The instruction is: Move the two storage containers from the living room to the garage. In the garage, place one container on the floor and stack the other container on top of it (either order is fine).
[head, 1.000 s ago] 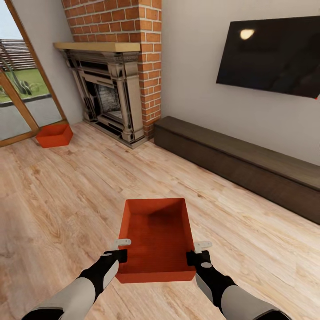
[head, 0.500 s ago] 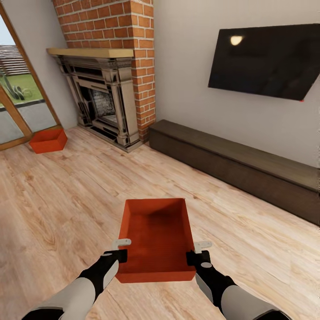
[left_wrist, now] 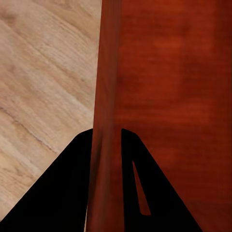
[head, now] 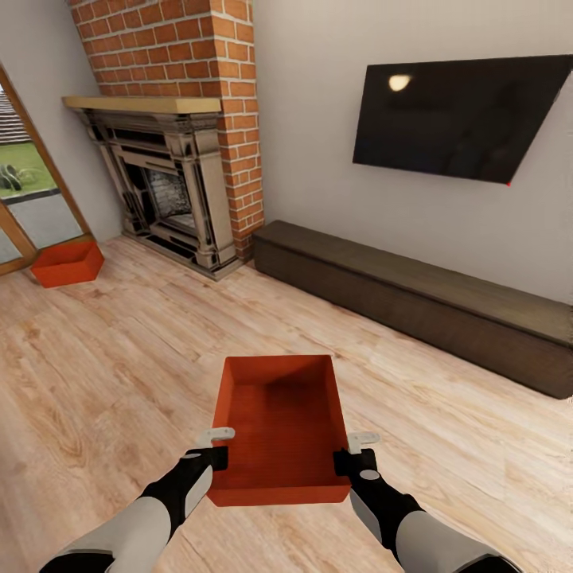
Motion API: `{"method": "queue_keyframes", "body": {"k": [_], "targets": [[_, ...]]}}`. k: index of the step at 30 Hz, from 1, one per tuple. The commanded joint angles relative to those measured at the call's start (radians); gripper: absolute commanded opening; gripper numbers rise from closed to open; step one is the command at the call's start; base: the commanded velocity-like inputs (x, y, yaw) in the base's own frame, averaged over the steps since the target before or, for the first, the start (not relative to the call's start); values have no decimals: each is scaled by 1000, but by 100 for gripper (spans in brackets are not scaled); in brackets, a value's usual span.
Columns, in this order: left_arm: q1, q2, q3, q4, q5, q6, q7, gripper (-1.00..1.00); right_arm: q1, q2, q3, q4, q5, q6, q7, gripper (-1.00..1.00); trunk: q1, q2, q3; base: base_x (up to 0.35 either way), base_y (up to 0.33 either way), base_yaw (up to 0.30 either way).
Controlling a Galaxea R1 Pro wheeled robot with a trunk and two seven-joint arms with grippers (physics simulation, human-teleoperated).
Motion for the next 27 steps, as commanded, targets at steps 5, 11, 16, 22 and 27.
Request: {"method": "queue_keyframes", "body": {"k": [5, 11, 16, 22, 27], "targets": [[0, -1, 0, -5, -1, 5, 8, -100, -1, 4, 0, 3, -24, -3, 1, -100, 0, 0, 7, 0, 0, -136], [0, -1, 0, -5, -1, 5, 8, -100, -1, 4, 0, 3, -24, -3, 2, -100, 0, 0, 16, 0, 0, -136], [0, -1, 0, -5, -1, 5, 8, -100, -1, 4, -1, 3, -24, -4, 1, -100, 0, 0, 24, 0, 0, -138], [0, -1, 0, -5, -1, 5, 8, -100, -1, 4, -1, 3, -24, -4, 1, -100, 0, 0, 33, 0, 0, -143], [0, -1, 0, -5, -1, 5, 8, -100, -1, 3, -1, 3, -24, -5, 1, -100, 0, 0, 40, 0, 0, -143]]}}
